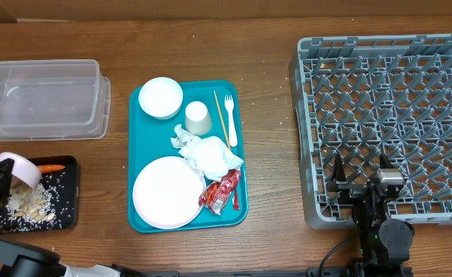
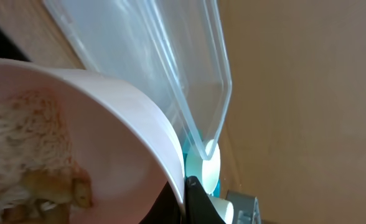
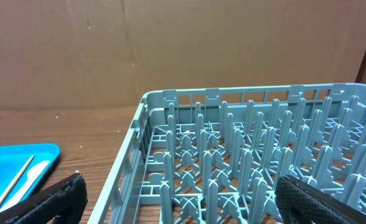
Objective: Sort waste into correct bins and load items into the dishwasher
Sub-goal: 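Tip the pink bowl over the black tray to pour out rice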
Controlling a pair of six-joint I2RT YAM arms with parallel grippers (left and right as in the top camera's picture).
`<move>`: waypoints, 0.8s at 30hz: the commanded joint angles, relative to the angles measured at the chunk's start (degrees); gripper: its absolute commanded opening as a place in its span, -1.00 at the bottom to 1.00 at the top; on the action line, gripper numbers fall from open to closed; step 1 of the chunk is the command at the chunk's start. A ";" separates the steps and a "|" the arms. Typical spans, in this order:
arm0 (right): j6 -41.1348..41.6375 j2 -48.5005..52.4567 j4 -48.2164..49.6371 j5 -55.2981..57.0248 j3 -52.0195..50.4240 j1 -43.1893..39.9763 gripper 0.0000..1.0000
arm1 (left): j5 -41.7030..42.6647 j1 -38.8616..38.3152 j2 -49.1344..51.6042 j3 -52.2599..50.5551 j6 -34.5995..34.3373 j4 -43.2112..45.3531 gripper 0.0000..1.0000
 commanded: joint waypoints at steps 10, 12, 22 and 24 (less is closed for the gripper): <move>-0.22 -0.39 0.42 -0.22 -0.61 0.31 1.00 | 10.71 0.20 0.50 0.00 9.53 0.39 -0.92; -0.22 -0.39 0.42 -0.22 -0.61 0.31 1.00 | 0.87 0.28 0.50 0.00 4.79 -1.16 -0.92; -0.22 -0.39 0.42 -0.22 -0.61 0.31 1.00 | 5.62 0.11 0.52 0.00 7.19 -0.61 -0.92; -0.24 -0.39 0.42 -0.22 -0.61 0.31 1.00 | 17.49 -0.20 0.52 0.00 7.17 3.91 -0.92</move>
